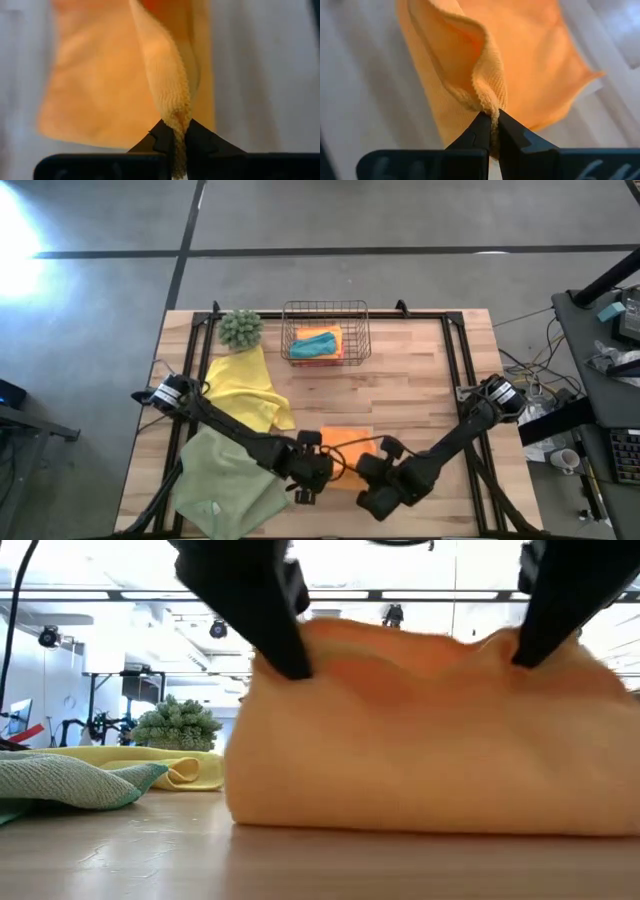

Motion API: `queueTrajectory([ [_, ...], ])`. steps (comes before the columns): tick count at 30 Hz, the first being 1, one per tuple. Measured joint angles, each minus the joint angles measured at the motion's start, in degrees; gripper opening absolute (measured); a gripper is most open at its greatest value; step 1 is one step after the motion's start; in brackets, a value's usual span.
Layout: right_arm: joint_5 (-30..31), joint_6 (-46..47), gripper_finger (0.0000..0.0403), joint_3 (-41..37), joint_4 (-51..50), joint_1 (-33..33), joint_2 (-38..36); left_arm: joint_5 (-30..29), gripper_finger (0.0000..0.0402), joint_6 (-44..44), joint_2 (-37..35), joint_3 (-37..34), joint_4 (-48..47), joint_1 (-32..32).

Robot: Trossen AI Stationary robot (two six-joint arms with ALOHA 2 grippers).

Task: Fold microfiber towels
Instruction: Fold the orange microfiber towel

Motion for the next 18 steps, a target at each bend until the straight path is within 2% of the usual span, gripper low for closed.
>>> queueTrajectory([
  [12, 2.1, -1.7, 0.0008, -1.9, -3.9, -6.9, 0.0, -0.8, 0.001, 0.1, 0.2, -2.3, -0.7, 6.4],
  [18, -1.3, -1.7, 0.0009, -3.3, -3.1, -9.2, 0.0, -0.7, 0.001, 0.1, 0.2, -2.4, -1.4, 8.0],
])
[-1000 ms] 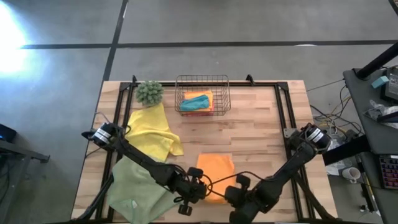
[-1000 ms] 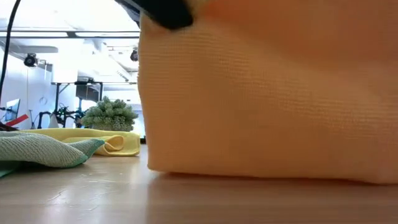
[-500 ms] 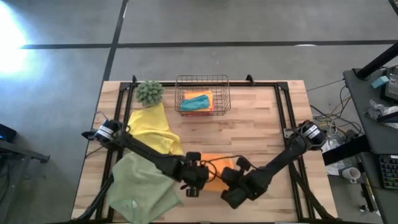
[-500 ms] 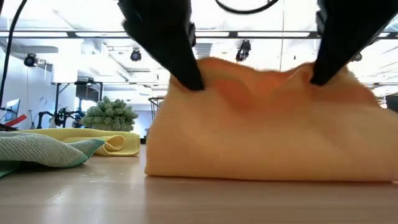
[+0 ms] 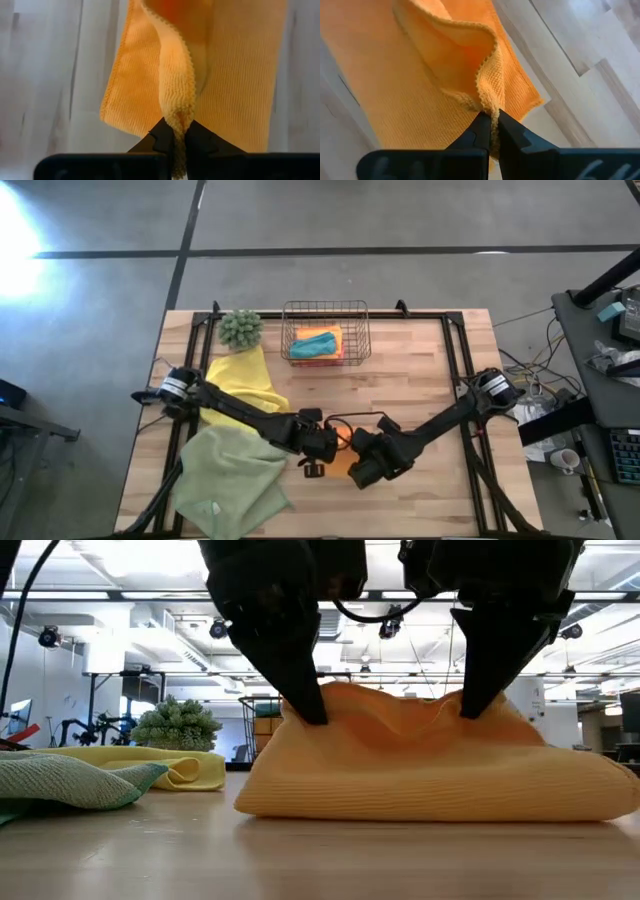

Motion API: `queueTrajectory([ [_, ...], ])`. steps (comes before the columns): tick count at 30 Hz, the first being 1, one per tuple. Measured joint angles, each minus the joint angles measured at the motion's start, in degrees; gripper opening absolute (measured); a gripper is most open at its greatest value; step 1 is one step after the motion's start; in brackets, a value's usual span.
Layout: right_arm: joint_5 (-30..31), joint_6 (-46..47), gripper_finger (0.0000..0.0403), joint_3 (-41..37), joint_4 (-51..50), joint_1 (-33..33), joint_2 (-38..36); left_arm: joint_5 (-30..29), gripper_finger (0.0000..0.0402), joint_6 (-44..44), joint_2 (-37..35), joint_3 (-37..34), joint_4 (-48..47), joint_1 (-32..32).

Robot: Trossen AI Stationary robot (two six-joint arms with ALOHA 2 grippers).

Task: Fold microfiber towels
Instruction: Fold the orange microfiber towel, then put the folded orange microfiber towel into the wire basket

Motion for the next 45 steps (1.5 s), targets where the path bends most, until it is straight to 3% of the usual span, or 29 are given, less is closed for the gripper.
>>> queueTrajectory([
  [8, 0.4, 0.0, 0.0042, 0.0, 0.0, -0.9, 0.0, -0.6, 0.0031, 0.1, 0.0, 0.0, 0.3, 0.7],
  [13, 1.3, 0.1, 0.0091, 0.0, -1.2, -1.2, 0.0, -0.8, 0.0077, 0.1, 0.0, 0.0, 0.5, 1.4],
  [18, 1.7, 2.0, 0.013, 0.8, -9.1, -1.2, -0.4, -1.1, 0.0131, 0.1, -0.6, 0.0, 0.3, 2.9],
  [26, 1.5, 1.7, 0.0143, 0.9, -9.6, 0.0, -5.0, 0.0, 0.0182, 0.1, -4.9, 0.0, -1.2, 3.6],
  [34, -1.5, -9.4, 0.0144, 0.7, -4.0, 6.5, -6.1, 1.0, 0.0182, 2.1, -5.4, -0.1, -1.0, -3.6],
  [39, -1.8, -11.7, 0.0144, 0.7, -2.5, 11.3, -5.6, -6.0, 0.0182, 4.7, -3.8, -0.1, -0.8, -9.9],
  [45, -1.0, -13.5, 0.0144, 0.5, 2.7, 17.2, -5.5, -6.7, 0.0182, 0.4, -2.8, 0.0, 1.9, -14.6],
])
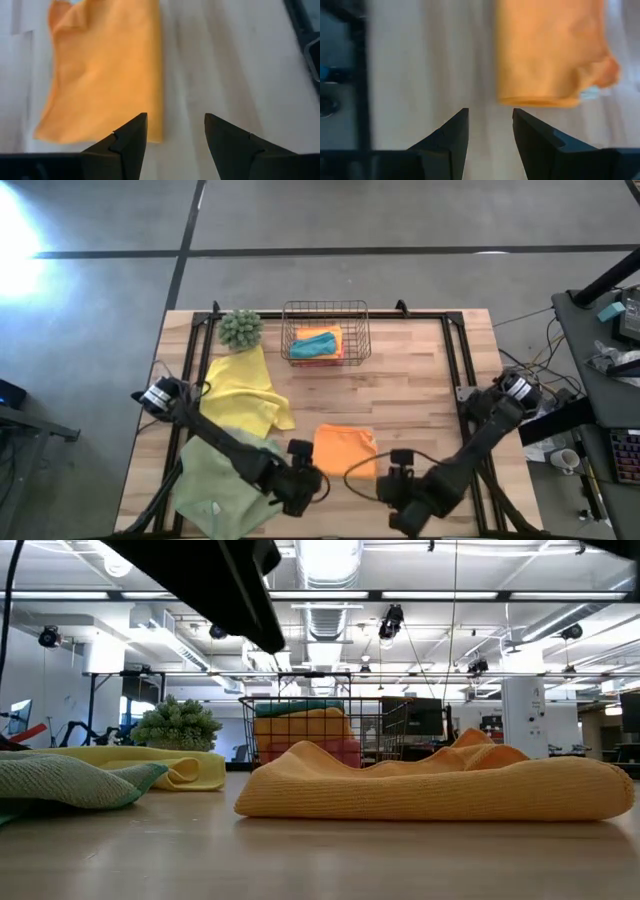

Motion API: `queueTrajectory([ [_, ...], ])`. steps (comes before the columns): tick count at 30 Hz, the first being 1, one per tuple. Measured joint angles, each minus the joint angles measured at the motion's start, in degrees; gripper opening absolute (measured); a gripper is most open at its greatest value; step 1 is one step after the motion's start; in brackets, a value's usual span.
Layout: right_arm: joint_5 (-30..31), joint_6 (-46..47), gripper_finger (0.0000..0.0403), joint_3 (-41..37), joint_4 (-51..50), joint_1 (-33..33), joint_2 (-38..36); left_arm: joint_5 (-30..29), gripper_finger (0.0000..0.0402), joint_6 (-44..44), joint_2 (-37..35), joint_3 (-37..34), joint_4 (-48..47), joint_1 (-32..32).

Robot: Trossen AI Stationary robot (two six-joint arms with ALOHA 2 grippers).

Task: Fold microfiber towels
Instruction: Put the folded orange microfiber towel into the wire basket

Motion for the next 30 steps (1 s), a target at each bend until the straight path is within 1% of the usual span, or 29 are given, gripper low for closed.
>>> queueTrajectory([
  [2, 0.2, -0.7, 0.0144, -0.8, 2.9, 2.1, 0.4, -0.2, 0.0182, -0.4, 0.5, 0.0, 0.9, -1.0],
  [5, 2.4, -1.2, 0.0144, -3.3, 6.7, 5.2, 1.1, -1.0, 0.0182, -1.1, 2.1, 0.2, 3.0, -2.0],
  [8, 8.5, -0.8, 0.0144, -4.3, 9.2, 7.5, 1.7, -0.9, 0.0182, -1.9, 4.3, 0.8, 3.5, -2.3],
  [10, 13.2, -1.3, 0.0144, -4.2, 10.0, 7.8, 2.1, -0.9, 0.0182, -1.8, 5.6, 1.5, 2.9, -2.4],
  [12, 16.4, -3.3, 0.0144, -4.2, 9.8, 7.7, 2.6, -1.4, 0.0182, -1.5, 6.7, 2.1, 3.1, -2.4],
  [15, 16.2, -7.3, 0.0144, -4.3, 9.9, 6.3, 3.5, -3.8, 0.0182, -0.4, 8.2, 2.3, 2.5, -2.3],
  [18, 14.6, -8.4, 0.0144, -4.3, 9.9, 4.6, 4.8, -5.8, 0.0182, -0.2, 9.1, 2.3, 2.4, -2.2],
  [22, 14.5, -9.6, 0.0144, -4.4, 9.8, 3.2, 6.1, -8.5, 0.0182, -0.3, 9.5, 2.2, 1.8, -2.1],
  [30, 14.0, -12.1, 0.0144, -4.8, 11.3, 0.5, 7.7, -8.5, 0.0182, -0.3, 9.7, 0.2, 1.6, -0.7],
])
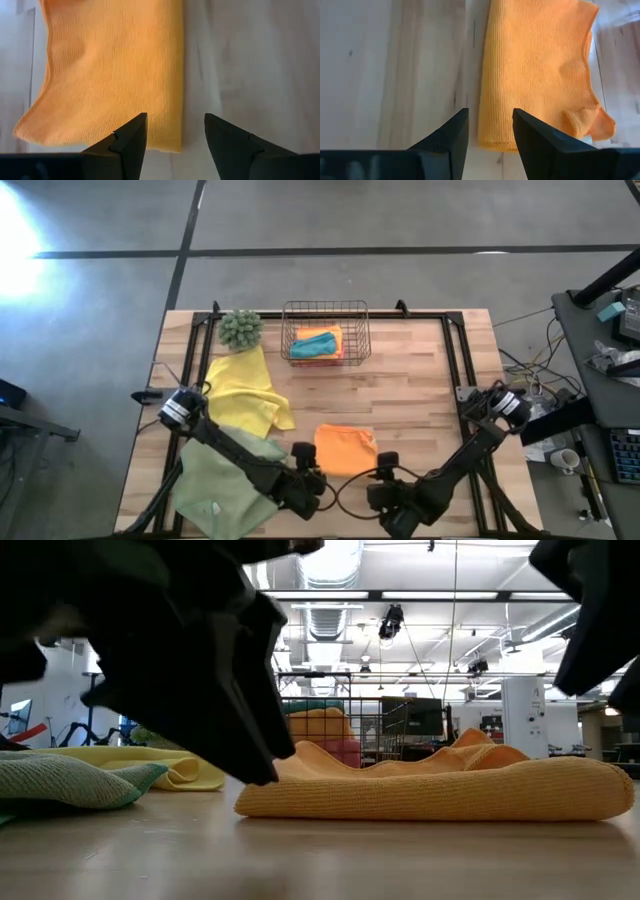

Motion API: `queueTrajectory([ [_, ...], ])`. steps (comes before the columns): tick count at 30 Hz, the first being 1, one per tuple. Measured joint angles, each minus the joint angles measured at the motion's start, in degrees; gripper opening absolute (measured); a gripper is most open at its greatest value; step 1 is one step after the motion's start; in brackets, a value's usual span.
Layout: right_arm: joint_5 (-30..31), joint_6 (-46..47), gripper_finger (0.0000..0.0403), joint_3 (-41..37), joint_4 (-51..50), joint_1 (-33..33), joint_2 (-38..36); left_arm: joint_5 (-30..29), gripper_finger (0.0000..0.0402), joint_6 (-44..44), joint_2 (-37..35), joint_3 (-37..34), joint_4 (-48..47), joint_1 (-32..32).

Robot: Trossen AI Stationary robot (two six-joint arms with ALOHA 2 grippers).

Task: Fold microfiber towels
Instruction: Put the folded orange microfiber towel into the wire basket

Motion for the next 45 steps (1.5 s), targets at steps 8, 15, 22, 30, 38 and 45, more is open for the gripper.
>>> queueTrajectory([
  [8, -3.2, -0.6, 0.0144, -0.7, 1.3, -2.3, 1.4, 0.3, 0.0182, 0.0, 0.0, -0.6, 0.5, 1.8],
  [15, -4.1, 0.4, 0.0144, -1.5, 1.7, -4.0, 1.5, 3.5, 0.0182, 0.0, 0.0, -4.2, 6.7, 2.2],
  [22, -7.3, 0.0, 0.0144, -4.2, 6.6, -5.4, 1.5, 2.6, 0.0182, 0.0, -0.1, -5.2, 6.3, 3.2],
  [30, -8.1, 2.3, 0.0144, -7.4, 9.6, -6.3, 1.5, 2.5, 0.017, 0.0, -0.1, -5.2, 6.1, 3.7],
  [38, -8.0, 5.5, 0.0105, -8.7, 10.2, -9.9, 1.3, 3.0, 0.008, 3.0, -0.1, -5.3, 6.1, 3.7],
  [45, -10.5, 5.4, 0.002, -9.0, 11.2, -11.8, 1.2, 3.2, 0.0007, 4.8, -0.1, -5.4, 6.4, 4.0],
])
